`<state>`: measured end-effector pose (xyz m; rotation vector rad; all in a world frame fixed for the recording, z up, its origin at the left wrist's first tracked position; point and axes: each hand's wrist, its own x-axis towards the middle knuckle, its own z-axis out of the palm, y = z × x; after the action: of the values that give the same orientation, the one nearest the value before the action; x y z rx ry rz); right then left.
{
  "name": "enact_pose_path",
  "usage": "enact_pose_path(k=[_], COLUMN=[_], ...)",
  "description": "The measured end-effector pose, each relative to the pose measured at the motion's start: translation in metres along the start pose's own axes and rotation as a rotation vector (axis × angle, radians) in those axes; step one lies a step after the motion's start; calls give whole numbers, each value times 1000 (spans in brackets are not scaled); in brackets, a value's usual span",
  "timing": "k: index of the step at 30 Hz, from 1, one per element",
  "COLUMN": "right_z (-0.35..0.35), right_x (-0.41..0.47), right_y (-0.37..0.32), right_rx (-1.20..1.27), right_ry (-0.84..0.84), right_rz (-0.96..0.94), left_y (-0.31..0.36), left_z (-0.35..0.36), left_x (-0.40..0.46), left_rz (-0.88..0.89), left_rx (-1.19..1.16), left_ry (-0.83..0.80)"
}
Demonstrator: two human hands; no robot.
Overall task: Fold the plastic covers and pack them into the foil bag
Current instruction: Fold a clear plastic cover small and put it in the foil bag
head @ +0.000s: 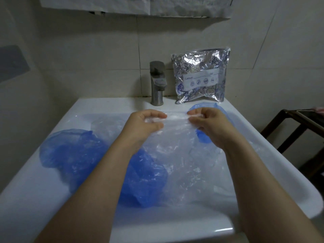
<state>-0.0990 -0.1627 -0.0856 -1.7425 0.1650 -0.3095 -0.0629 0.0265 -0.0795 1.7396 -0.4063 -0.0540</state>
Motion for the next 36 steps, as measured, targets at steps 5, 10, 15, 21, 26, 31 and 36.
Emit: enact_pose_path(k=[5, 10, 15, 21, 26, 31, 36], right_z=[-2, -4, -12, -21, -20, -5, -2], right_x=[-2, -7, -8, -5, -6, -3, -4], right_y=[-1, -6, -7, -4, -9, -8, -1], right_rx=[-257, 8, 356, 397, 541, 330, -201], right_ry=[-26, -91, -138, -120, -138, 52, -74], right_rz=[-123, -37, 208, 246, 156, 142, -66], left_y=[-3, 1, 5, 8, 4, 6, 4], left_z=[-6, -7, -14, -11, -13, -8, 3], left_x=[1, 1, 0, -2, -2, -4, -5], left_rz=[-9, -13, -32, 3, 11, -36, -83], left_rx=[-5, 20, 16, -21, -106, -16, 59], left_ry=[-3, 58, -45, -103, -309, -253, -24])
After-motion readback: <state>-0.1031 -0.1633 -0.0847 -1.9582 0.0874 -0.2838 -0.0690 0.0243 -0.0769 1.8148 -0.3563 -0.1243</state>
